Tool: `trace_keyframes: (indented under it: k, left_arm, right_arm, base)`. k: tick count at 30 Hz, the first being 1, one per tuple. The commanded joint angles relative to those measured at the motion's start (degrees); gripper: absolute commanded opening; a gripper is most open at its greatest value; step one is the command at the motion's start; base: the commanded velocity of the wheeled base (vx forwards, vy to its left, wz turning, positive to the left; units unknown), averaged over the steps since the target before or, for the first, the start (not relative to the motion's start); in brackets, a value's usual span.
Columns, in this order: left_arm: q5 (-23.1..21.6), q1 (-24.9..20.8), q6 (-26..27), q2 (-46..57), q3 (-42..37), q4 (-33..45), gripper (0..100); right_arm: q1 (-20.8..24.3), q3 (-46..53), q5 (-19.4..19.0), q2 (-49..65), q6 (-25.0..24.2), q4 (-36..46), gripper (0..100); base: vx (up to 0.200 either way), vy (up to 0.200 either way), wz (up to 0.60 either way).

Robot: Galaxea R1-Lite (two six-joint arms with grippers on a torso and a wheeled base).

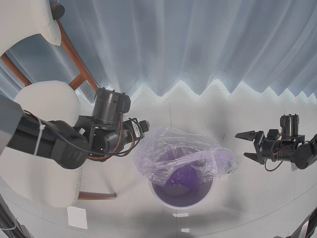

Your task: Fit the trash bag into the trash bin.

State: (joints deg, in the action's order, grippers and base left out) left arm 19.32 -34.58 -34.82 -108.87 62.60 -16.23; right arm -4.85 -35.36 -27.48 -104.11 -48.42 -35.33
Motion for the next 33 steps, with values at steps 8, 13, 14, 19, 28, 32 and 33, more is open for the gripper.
trace_keyframes:
  k: [8, 13, 14, 19, 28, 32, 33]
  left_arm:
    - [-3.59, -10.94, -22.84, 20.02, -15.31, -0.47, 100]
    - [-7.37, -14.11, -33.65, 24.32, -14.08, -2.23, 100]
    - [-7.46, -14.72, -37.25, 25.29, -12.06, -2.67, 100]
    - [-13.70, -14.99, -41.82, 31.53, -20.50, -3.20, 100]
    - [-32.24, -10.33, -46.31, 42.43, -33.24, -12.51, 100]
    - [-39.27, -3.21, -45.60, 39.35, -33.77, -13.48, 100]
    - [-39.27, -3.21, -45.60, 39.35, -33.77, -13.48, 100]
  right_arm:
    - [4.15, 10.93, 4.19, 14.81, -5.02, -0.18, 100]
    - [6.26, 13.66, 4.98, 19.56, -5.10, 0.08, 100]
    - [6.87, 14.18, 5.68, 21.75, -5.10, 1.67, 100]
    - [6.96, 13.92, 6.21, 27.99, -5.19, 9.58, 100]
    - [7.40, 13.83, 6.30, 30.72, -4.75, 13.53, 100]
    - [8.72, 12.34, 6.56, 30.02, -4.75, 13.71, 100]
    - [8.72, 12.34, 6.56, 30.02, -4.75, 13.71, 100]
  base:
    - [0.000, 0.000, 0.00]
    - [0.000, 0.000, 0.00]
    - [0.000, 0.000, 0.00]
    - [0.000, 0.000, 0.00]
    - [0.000, 0.000, 0.00]
    - [0.000, 0.000, 0.00]
    - [0.000, 0.000, 0.00]
